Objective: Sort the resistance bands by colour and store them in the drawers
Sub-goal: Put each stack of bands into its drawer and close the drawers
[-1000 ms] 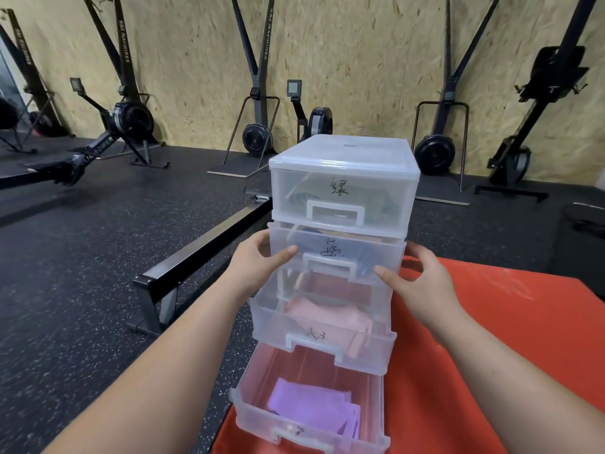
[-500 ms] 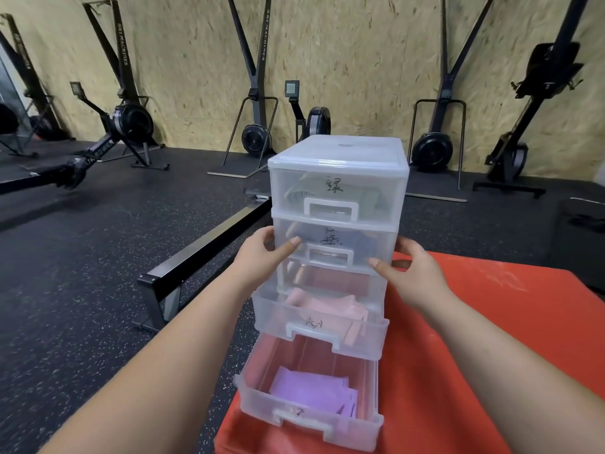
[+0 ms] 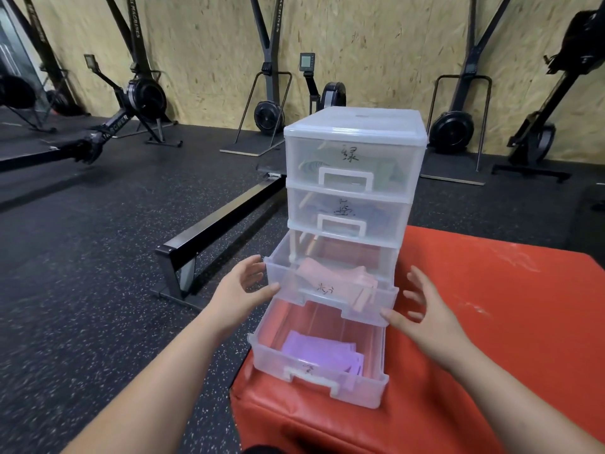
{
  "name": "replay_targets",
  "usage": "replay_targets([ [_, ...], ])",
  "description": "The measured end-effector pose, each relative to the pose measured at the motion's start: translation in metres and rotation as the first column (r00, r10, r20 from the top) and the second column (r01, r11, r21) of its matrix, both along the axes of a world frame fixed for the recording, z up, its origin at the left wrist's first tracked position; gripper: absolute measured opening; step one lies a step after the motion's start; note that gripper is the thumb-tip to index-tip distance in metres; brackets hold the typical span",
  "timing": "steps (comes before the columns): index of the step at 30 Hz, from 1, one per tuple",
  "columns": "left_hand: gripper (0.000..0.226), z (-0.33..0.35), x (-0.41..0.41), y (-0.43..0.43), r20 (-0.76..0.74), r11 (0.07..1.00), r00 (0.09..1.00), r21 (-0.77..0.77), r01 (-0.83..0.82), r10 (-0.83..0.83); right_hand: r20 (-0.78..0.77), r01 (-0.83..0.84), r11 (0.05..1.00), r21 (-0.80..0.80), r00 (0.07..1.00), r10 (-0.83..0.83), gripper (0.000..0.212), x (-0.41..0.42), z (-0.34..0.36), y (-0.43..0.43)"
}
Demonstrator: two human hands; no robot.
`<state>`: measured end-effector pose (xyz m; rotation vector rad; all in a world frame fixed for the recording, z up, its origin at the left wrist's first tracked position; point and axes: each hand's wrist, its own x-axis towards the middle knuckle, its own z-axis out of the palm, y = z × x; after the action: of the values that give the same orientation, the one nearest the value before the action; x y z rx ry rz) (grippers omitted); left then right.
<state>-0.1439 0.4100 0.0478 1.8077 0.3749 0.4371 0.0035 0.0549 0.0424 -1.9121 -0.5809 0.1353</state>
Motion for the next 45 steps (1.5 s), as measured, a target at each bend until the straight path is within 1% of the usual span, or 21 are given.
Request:
replay_targets([
  [3,0.085,0.0,0.008,0.0,0.011,1.0,1.0,0.003,-0.006,0.006,-0.006,-0.018,1.0,0.01,1.0,0.018,0.14,0.01,0.005,0.007],
  [8,0.083,0.003,0.026,0.011,-0.001,1.0,1.0,0.004,0.005,-0.005,-0.025,-0.071,0.997,0.018,0.997,0.072,0.141,0.028,0.009,0.021],
  [11,0.077,0.005,0.04,0.013,-0.006,1.0,1.0,-0.027,0.015,-0.015,-0.006,-0.084,0.996,0.031,0.996,0.084,0.135,0.039,0.01,0.028],
  [13,0.076,0.005,0.052,0.013,-0.005,0.999,1.0,-0.026,0.024,-0.024,-0.002,-0.055,0.997,0.045,0.998,0.056,0.13,0.047,0.01,0.031],
  [17,0.074,0.007,0.077,0.013,-0.005,0.999,0.999,0.024,0.048,-0.048,0.021,-0.01,0.998,0.064,1.0,0.008,0.112,0.061,0.007,0.036],
  [20,0.066,0.009,0.095,0.011,-0.002,0.996,0.998,0.063,0.057,-0.057,0.058,0.026,0.998,0.062,0.998,-0.029,0.085,0.072,0.006,0.042],
  [22,0.058,0.009,0.106,0.011,-0.01,0.995,0.999,0.085,0.051,-0.05,0.116,0.095,0.995,0.04,0.988,-0.099,0.074,0.078,0.003,0.048],
  [25,0.049,0.005,0.12,0.012,-0.035,0.988,0.999,0.152,-0.017,0.023,0.194,0.226,0.974,0.011,0.955,-0.224,0.064,0.082,0.001,0.055],
  [28,0.052,-0.001,0.128,0.012,-0.028,0.98,0.994,0.175,-0.096,0.102,0.229,0.3,0.954,0.016,0.927,-0.295,0.057,0.081,0.001,0.061],
  [32,0.042,0.001,0.128,0.007,-0.016,0.975,0.993,0.189,-0.115,0.121,0.229,0.307,0.952,-0.011,0.927,-0.296,0.057,0.08,0.002,0.062],
  [35,0.043,0.007,0.125,0.002,-0.04,0.972,0.994,0.217,-0.089,0.1,0.196,0.292,0.954,-0.063,0.941,-0.275,0.061,0.081,0.008,0.06],
  [37,0.049,0.013,0.118,-0.002,-0.057,0.971,0.996,0.232,-0.054,0.069,0.162,0.237,0.968,-0.083,0.962,-0.222,0.065,0.077,0.013,0.056],
  [41,0.066,0.015,0.087,-0.01,-0.072,0.959,0.996,0.282,-0.024,0.046,0.066,0.077,0.996,-0.053,0.995,-0.073,0.077,0.051,0.01,0.039],
  [43,0.076,0.012,0.06,-0.015,-0.066,0.96,0.997,0.281,-0.013,0.033,0.015,0.024,0.999,-0.035,1.0,-0.024,0.09,0.03,0.001,0.027],
  [45,0.085,0.002,0.027,-0.017,-0.052,0.97,0.998,0.243,-0.006,0.019,-0.036,0.001,1.0,-0.014,0.999,-0.002,0.104,0.009,-0.012,0.013],
])
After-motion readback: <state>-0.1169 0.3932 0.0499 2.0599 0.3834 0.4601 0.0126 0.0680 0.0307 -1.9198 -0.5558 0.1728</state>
